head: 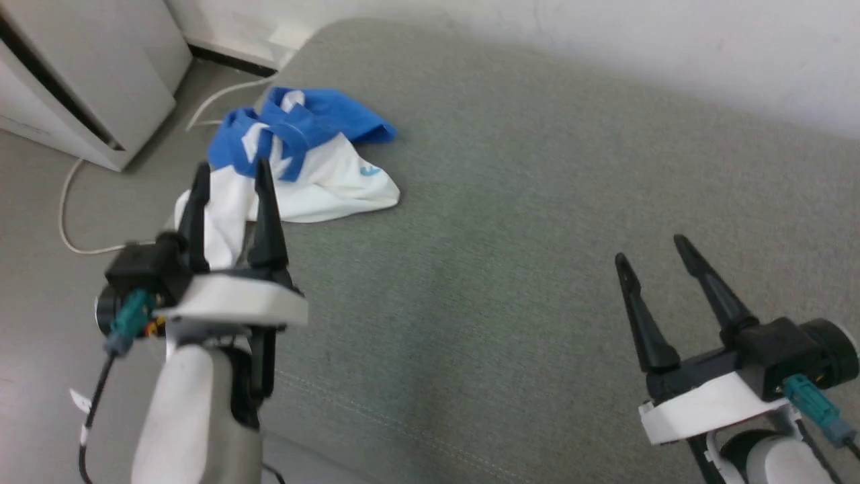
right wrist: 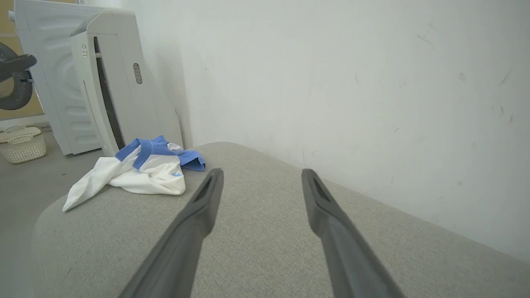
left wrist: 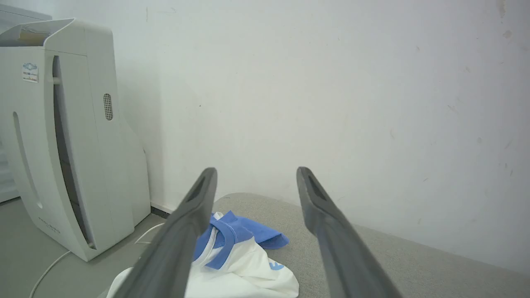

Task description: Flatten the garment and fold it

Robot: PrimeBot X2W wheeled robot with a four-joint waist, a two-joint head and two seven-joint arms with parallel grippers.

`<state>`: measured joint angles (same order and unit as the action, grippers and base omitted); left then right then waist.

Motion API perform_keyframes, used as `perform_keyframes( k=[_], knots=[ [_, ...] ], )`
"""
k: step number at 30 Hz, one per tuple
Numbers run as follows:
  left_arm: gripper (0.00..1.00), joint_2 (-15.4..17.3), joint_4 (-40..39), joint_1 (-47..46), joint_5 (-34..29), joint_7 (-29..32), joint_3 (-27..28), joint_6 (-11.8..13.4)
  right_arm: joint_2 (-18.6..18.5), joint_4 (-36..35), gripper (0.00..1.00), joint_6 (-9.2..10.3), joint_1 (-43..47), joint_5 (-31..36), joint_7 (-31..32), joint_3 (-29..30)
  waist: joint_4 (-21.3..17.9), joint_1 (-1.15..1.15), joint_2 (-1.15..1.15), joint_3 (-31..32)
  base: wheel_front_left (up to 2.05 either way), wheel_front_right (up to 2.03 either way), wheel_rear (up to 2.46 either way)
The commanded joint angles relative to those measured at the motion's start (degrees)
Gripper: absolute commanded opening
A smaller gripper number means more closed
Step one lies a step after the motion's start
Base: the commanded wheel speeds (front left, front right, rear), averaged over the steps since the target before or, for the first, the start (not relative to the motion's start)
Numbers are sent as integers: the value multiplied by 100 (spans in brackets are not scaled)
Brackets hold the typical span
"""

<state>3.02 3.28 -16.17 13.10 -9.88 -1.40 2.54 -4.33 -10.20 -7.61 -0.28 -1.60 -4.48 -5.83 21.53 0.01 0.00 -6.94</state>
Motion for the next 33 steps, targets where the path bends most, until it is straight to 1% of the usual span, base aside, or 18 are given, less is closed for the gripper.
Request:
perform_keyframes(
  k=[1,3,6,11,14,19,23,24,26,30,31,32,33],
  knots=[
    [100,32,166,-332,-20,-64,64,-95,-96,-89,100,8,-134,-34,31,-13,-391,-1,0,-497,0,0,0],
    [100,132,410,-674,-41,-88,140,-173,-179,-135,100,9,-222,-76,44,-30,-555,-1,0,-714,0,0,0],
    [100,350,997,-1241,1,-87,199,-291,-269,-171,100,9,-323,-140,40,-26,-757,-1,0,-992,0,0,0],
    [100,873,2150,-2199,141,412,325,-424,-376,-226,100,9,-535,-249,-2,-81,-1090,-1,0,-1437,0,0,0],
    [100,1188,2781,-2646,220,904,357,-476,-439,-275,100,10,-664,-290,-29,-113,-1260,-1,0,-1727,0,0,0],
    [100,1539,3633,-3216,435,1817,423,-500,-563,-339,100,10,-824,-356,-66,-127,-1421,-1,0,-2206,0,0,0],
    [100,1806,4202,-3486,522,2480,422,-451,-629,-364,100,10,-927,-418,-119,-196,-1519,-1,0,-2480,0,0,0],
    [100,1806,4202,-3486,522,2480,422,-451,-629,-364,100,10,-927,-418,-119,-196,-1519,-1,0,-2480,0,0,0],
    [100,1902,4453,-3575,576,2886,406,-439,-662,-366,100,11,-964,-449,-144,-213,-1549,-1,0,-2578,0,0,0],
    [100,1994,4954,-3742,723,3987,345,-423,-709,-399,100,11,-992,-494,-187,-195,-1548,-1,0,-2720,0,0,0],
    [78,1995,5056,-3784,779,4265,342,-425,-718,-411,100,11,-996,-501,-190,-195,-1541,-1,0,-2749,0,0,0],
    [46,2002,5138,-3838,832,4509,343,-415,-725,-424,100,11,-1004,-505,-189,-197,-1532,-1,0,-2776,0,0,0],
    [0,2015,5189,-3895,862,4697,331,-401,-731,-435,100,11,-1015,-510,-186,-203,-1521,-1,0,-2802,0,0,0]
  ],
)
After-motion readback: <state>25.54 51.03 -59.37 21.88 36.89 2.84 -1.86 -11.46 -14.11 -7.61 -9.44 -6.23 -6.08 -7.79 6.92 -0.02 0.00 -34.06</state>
